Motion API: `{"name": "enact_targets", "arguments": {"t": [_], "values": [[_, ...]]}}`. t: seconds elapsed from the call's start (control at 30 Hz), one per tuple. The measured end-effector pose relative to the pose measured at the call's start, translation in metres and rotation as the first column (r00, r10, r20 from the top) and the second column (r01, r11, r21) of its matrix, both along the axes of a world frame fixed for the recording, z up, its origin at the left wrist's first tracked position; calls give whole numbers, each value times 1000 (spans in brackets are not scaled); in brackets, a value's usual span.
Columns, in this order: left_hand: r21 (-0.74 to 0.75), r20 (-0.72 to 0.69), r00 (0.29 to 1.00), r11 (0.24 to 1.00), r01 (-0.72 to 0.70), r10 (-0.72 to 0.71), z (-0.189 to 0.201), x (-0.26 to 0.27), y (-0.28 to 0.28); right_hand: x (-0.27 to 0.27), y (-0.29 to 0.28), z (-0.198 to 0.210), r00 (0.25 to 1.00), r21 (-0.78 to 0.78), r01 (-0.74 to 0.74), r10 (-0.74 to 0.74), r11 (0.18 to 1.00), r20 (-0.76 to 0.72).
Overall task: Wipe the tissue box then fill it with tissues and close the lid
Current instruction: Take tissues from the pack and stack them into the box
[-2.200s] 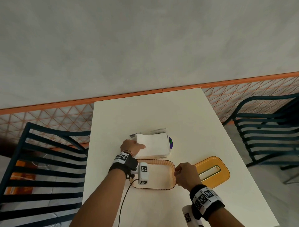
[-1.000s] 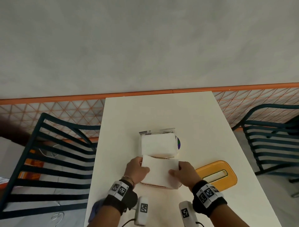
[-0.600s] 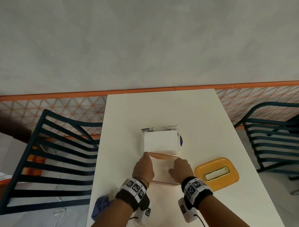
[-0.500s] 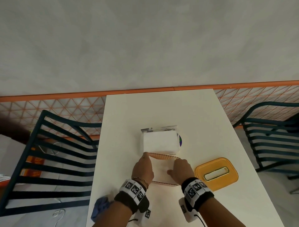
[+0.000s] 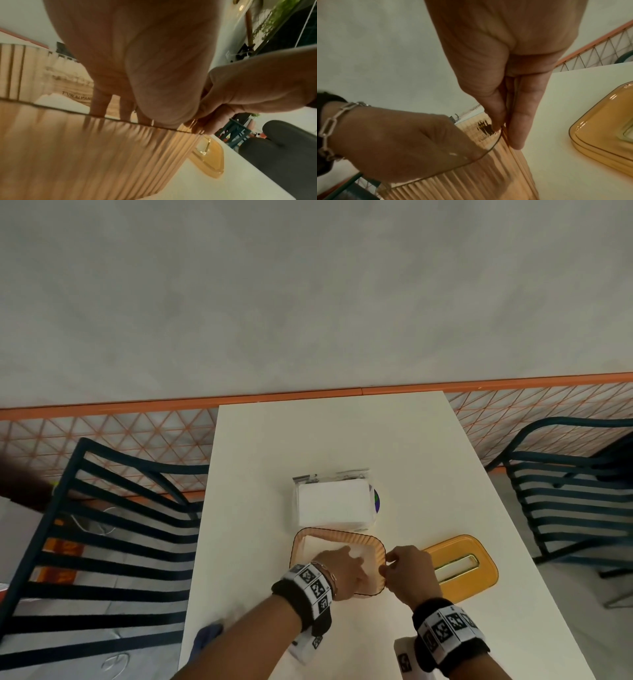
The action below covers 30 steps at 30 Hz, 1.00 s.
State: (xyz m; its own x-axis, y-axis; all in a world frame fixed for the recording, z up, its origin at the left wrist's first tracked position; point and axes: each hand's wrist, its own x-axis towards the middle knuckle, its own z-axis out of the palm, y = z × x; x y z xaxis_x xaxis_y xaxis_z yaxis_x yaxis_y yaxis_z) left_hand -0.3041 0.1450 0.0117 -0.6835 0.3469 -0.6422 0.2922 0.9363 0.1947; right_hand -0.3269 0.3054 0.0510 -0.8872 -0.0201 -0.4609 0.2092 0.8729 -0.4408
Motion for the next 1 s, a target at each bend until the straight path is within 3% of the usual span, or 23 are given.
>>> {"name": "enact_targets", "arguments": {"t": [0.17, 0.23, 0.3, 0.37, 0.43, 0.5, 0.67, 1.0], "values": [[-78, 111, 993, 997, -26, 35, 5, -13, -13, -2, 0, -5, 999, -29, 35, -35, 999, 5], [-51, 107, 984, 990, -134, 139, 20, -15, -20, -3, 3, -6, 999, -47, 43, -42, 998, 22], [78, 68, 944, 942, -327, 323, 40, -20, -32, -4, 4, -7, 998, -61, 47, -44, 997, 46], [238, -29, 837, 817, -526, 547, 56, -29, -48, -4, 5, -9, 998, -66, 46, -43, 997, 50], [352, -163, 619, 632, -691, 768, 64, -43, -66, -4, 5, -9, 998, -67, 46, -42, 997, 54], [369, -180, 425, 462, -807, 887, 60, -53, -79, -5, 5, -9, 997, -72, 52, -47, 996, 65], [218, -42, 339, 339, -915, 940, 28, -68, -92, -7, 5, -10, 996, -74, 38, -32, 997, 83], [266, -44, 191, 196, -944, 981, 32, -67, -83, -8, 5, -10, 999, -25, -20, 21, 999, 43]]}}
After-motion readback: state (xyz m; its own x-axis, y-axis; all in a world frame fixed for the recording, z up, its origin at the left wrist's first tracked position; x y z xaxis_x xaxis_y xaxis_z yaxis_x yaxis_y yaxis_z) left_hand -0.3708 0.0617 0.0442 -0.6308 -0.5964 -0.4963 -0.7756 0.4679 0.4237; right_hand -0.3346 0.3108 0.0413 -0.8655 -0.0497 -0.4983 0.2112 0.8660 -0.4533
